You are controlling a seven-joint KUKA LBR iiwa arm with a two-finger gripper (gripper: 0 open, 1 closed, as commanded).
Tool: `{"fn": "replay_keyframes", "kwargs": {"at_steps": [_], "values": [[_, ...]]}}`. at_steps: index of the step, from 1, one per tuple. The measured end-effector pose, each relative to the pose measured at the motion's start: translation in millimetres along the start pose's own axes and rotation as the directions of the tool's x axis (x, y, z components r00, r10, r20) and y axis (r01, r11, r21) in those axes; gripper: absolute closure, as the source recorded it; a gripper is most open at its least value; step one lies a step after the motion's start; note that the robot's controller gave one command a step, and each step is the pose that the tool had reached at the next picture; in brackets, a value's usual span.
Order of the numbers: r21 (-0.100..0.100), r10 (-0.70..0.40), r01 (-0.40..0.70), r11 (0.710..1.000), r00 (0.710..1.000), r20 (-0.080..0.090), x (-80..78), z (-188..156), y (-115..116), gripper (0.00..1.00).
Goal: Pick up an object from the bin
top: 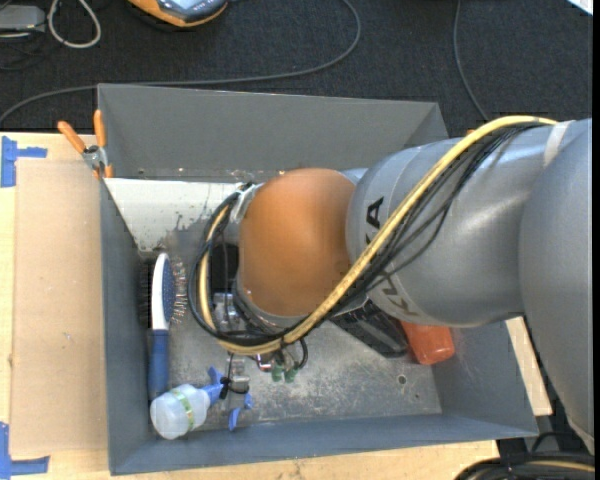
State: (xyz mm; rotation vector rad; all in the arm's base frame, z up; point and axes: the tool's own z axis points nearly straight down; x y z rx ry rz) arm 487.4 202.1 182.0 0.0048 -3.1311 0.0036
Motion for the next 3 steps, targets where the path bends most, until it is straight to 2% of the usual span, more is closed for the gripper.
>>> {"fn": "replay_keyframes", "kwargs": {"at_steps": [1, 2, 3], "values": [[-0.002, 0.006, -0.006, 1.000, 1.000, 0.007, -2.2, -4.0, -1.4, 0.00], [0.001, -0.306, 0.306, 0.952, 0.952, 0.005, 6.1, 91.4, 8.0, 0.00], [0.001, -0.336, 0.336, 0.942, 0.942, 0.014, 12.8, 48.9, 11.0, 0.00]]}}
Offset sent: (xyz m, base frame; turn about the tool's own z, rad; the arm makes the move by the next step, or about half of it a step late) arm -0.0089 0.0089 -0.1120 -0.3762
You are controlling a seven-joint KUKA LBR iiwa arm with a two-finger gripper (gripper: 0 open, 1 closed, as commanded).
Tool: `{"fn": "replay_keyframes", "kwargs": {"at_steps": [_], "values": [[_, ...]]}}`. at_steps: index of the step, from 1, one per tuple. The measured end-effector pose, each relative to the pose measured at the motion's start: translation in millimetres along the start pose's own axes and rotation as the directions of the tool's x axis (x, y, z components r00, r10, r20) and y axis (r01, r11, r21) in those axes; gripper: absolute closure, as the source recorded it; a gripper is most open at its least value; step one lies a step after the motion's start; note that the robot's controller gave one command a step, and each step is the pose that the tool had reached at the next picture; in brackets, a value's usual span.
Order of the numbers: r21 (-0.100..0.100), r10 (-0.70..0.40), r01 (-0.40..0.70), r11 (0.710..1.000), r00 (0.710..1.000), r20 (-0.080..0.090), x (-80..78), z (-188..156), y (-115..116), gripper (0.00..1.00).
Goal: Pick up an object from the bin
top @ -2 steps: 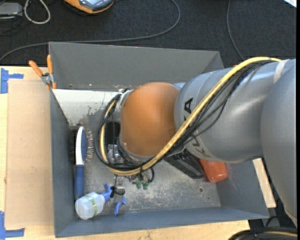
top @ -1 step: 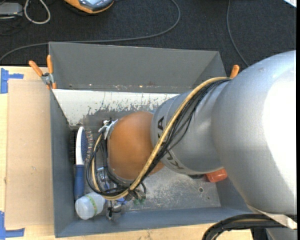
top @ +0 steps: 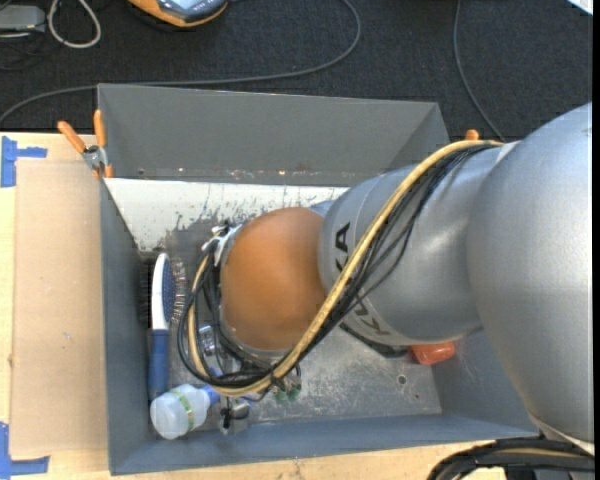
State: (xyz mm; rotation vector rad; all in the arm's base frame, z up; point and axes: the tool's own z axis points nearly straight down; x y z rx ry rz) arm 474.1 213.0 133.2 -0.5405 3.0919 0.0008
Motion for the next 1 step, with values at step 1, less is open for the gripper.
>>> {"fn": "replay_keyframes", "kwargs": {"at_steps": [1], "values": [[0.000, -0.005, 0.005, 1.000, 1.000, 0.001, -6.4, 55.4, -5.1, 0.00]]}}
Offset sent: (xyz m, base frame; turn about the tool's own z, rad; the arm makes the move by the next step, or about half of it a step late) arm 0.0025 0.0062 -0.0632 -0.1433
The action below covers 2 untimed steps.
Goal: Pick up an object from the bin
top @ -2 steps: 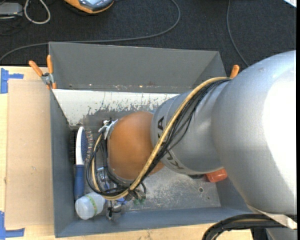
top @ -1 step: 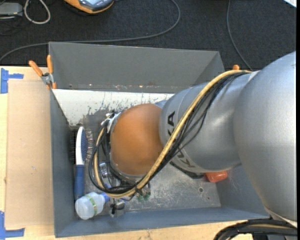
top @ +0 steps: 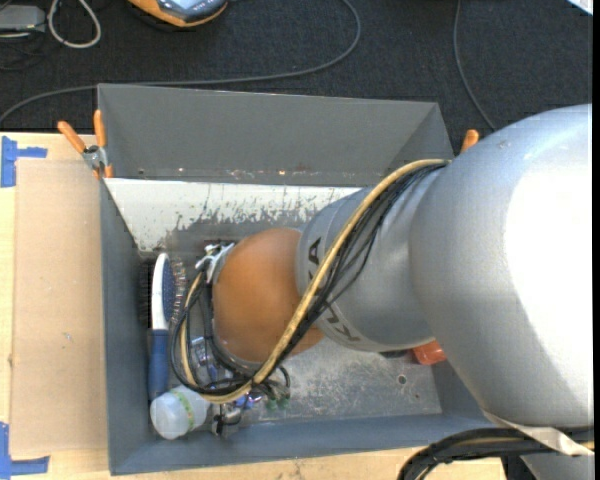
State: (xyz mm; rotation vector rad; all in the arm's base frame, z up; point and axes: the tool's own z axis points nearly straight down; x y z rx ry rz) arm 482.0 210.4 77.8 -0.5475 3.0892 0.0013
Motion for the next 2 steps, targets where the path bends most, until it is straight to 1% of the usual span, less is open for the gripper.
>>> {"fn": "replay_keyframes", "kwargs": {"at_steps": [1, 2], "values": [[0.002, -0.131, 0.131, 0.991, 0.991, 0.015, -2.0, 5.2, 7.7, 0.00], [-0.001, -0.005, 0.005, 1.000, 1.000, -0.001, 0.2, 1.0, 0.0, 1.00]]}}
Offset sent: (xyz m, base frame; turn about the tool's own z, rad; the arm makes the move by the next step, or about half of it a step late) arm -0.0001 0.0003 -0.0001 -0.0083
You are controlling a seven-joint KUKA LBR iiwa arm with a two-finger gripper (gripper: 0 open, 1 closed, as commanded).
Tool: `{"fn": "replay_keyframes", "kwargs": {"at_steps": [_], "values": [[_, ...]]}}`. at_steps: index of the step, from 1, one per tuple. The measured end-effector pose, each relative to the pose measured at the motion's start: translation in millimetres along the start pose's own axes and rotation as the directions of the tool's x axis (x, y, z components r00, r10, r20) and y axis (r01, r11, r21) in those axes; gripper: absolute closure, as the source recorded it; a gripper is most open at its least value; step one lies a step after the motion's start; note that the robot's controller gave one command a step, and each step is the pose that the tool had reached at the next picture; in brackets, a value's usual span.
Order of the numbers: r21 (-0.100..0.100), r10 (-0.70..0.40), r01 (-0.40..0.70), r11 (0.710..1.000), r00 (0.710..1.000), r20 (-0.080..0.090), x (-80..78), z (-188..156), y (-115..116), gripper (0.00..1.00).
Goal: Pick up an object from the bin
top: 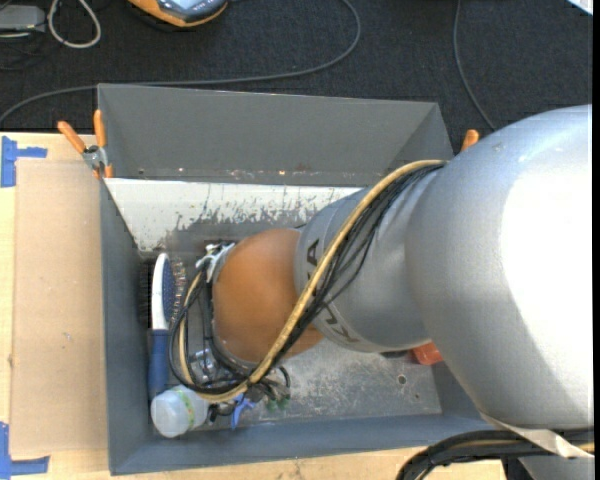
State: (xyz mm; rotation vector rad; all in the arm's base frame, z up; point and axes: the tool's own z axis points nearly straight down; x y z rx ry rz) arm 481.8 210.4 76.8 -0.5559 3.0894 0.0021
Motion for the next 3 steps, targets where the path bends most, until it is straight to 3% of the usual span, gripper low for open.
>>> {"fn": "replay_keyframes", "kwargs": {"at_steps": [1, 3], "values": [[0.000, 0.000, 0.000, 1.000, 1.000, 0.000, 0.1, -0.3, -0.3, 1.00], [0.001, 0.003, -0.003, 1.000, 1.000, -0.011, 2.5, -73.3, 0.1, 1.00]]}}
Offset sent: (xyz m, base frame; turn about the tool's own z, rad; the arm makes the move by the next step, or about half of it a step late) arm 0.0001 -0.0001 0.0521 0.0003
